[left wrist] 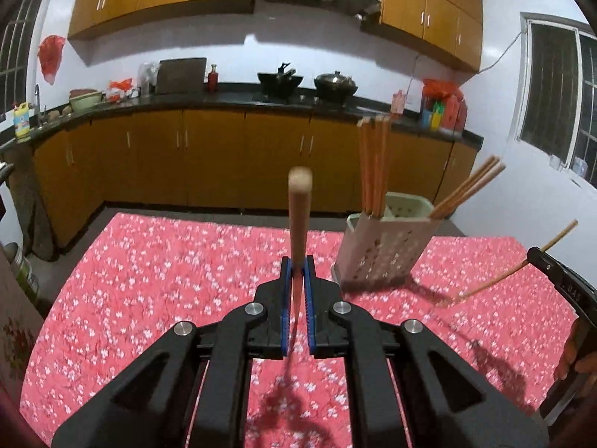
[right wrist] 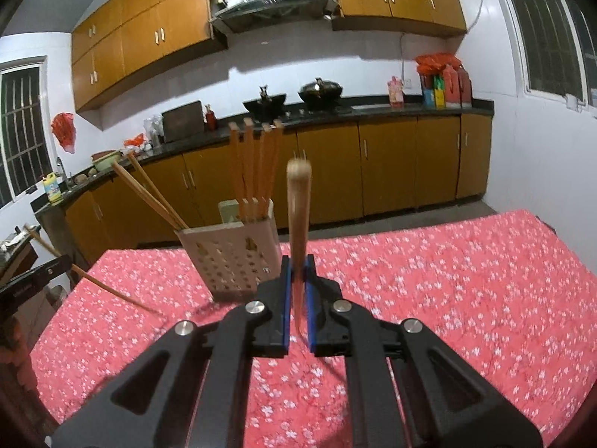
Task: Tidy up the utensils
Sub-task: 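Lift both chopsticks and carry them upright over the utensil holder, then open both grippers to drop the chopsticks into the holder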
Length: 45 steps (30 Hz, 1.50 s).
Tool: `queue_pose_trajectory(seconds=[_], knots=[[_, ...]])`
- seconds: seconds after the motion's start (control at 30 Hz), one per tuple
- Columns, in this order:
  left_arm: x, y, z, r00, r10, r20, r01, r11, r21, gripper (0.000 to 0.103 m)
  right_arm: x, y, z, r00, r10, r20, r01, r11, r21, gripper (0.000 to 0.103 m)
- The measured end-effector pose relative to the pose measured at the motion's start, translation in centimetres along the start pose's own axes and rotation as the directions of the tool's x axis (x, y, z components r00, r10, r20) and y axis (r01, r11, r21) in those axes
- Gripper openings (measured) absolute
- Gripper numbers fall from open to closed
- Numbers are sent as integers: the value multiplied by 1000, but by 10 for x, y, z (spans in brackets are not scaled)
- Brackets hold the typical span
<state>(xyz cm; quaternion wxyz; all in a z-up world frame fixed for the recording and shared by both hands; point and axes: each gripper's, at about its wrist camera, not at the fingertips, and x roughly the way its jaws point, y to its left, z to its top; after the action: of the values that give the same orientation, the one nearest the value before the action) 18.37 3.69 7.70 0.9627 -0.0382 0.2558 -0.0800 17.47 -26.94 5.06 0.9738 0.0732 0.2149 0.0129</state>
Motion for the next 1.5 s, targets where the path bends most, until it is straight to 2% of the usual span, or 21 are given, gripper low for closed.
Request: queue_pose_trajectory(seconds=[0.23, 0.4, 0.6, 0.7, 0.8, 1.07, 1.33, 1.4, 1.43, 1.47, 1.5], knots=[[-13, -17, 30, 997, -47, 64, 46, 999, 20, 7, -24, 18, 44, 992, 94, 89, -91, 995, -36, 8], [-17, -34, 54, 988, -94, 121, 91, 995, 27, 7, -40, 38, 79, 971, 149, 189, -134, 987, -88, 8], [-23, -53, 91, 963, -153, 222, 153, 988, 16, 7, -41, 54, 113, 940, 167, 296, -139, 984, -111, 8], [-20, -58, 105, 952, -153, 266, 155, 988, 11, 7, -32, 57, 123, 932, 159, 325, -133, 986, -102, 8], [-11, -61, 112, 947, -135, 290, 140, 990, 5, 7, -12, 57, 129, 936, 147, 320, -126, 988, -85, 8], [33, -63, 103, 965, -106, 242, 113, 993, -15, 7, 44, 60, 116, 967, 112, 228, -92, 991, -98, 8], [51, -66, 95, 974, -127, 190, 133, 991, -20, 8, 60, 57, 108, 976, 127, 175, -117, 991, -70, 11], [46, -65, 95, 970, -139, 199, 146, 989, -21, 11, 52, 55, 109, 973, 134, 189, -125, 990, -62, 18], [42, -64, 96, 968, -141, 206, 149, 988, -25, 21, 47, 53, 109, 971, 136, 198, -127, 990, -56, 22], [38, -62, 97, 966, -141, 216, 150, 988, -29, 36, 42, 51, 110, 969, 138, 207, -130, 990, -49, 24], [33, -61, 97, 962, -142, 231, 153, 988, -33, 42, 37, 50, 111, 967, 138, 215, -132, 990, -44, 24]])
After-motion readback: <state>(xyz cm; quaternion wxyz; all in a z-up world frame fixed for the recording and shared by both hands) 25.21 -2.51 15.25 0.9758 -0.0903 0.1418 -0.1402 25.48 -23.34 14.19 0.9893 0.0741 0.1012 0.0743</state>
